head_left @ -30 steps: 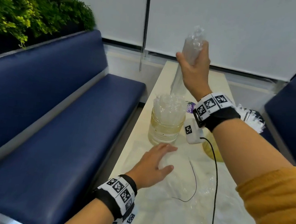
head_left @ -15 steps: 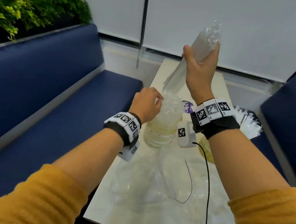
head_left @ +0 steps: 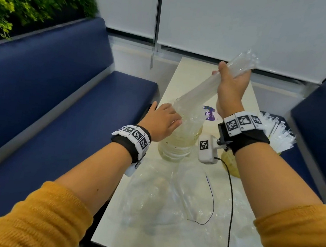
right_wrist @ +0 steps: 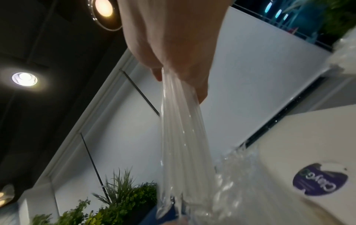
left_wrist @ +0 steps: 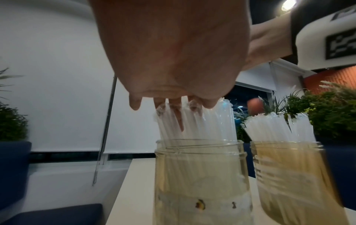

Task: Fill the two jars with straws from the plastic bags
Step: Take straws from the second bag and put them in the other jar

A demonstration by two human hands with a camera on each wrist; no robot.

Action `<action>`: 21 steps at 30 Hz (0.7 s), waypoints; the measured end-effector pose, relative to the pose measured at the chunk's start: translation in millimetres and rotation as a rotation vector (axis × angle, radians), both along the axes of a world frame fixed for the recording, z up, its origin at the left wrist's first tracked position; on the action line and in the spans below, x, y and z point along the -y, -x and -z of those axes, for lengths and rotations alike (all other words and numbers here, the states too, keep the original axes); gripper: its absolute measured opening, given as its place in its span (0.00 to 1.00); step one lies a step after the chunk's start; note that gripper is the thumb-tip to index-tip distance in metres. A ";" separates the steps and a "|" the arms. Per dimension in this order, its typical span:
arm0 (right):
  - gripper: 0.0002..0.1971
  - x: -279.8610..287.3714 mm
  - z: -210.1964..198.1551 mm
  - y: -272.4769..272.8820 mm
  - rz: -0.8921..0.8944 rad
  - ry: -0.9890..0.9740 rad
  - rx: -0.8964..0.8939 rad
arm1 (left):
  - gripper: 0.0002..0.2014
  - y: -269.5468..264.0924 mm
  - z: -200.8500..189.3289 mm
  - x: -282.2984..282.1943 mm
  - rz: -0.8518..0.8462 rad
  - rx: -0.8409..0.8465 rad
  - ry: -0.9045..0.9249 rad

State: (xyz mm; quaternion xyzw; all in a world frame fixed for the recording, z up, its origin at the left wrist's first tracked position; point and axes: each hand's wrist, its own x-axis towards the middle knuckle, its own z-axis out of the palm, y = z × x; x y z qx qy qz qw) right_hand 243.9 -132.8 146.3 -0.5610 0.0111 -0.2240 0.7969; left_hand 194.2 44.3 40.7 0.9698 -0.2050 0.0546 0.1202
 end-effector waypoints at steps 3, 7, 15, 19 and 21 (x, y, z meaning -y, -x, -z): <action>0.24 12.0 -7.6 -4.7 -0.015 -0.030 0.019 | 0.21 -2.1 1.5 -2.6 0.004 -0.008 0.011; 0.18 7.7 -13.2 -4.3 -0.113 -0.201 -0.011 | 0.23 -4.3 -0.5 5.3 0.005 -0.105 -0.025; 0.21 4.4 14.4 -3.9 -0.041 0.040 -0.117 | 0.25 1.4 -4.7 -1.9 0.013 -0.157 -0.056; 0.30 -7.6 10.4 0.5 -0.071 0.301 -0.010 | 0.23 -0.1 -4.8 -3.5 0.022 -0.136 0.017; 0.32 -16.8 14.9 4.3 -0.106 0.451 0.037 | 0.19 -0.9 -5.7 -5.1 0.021 -0.087 0.129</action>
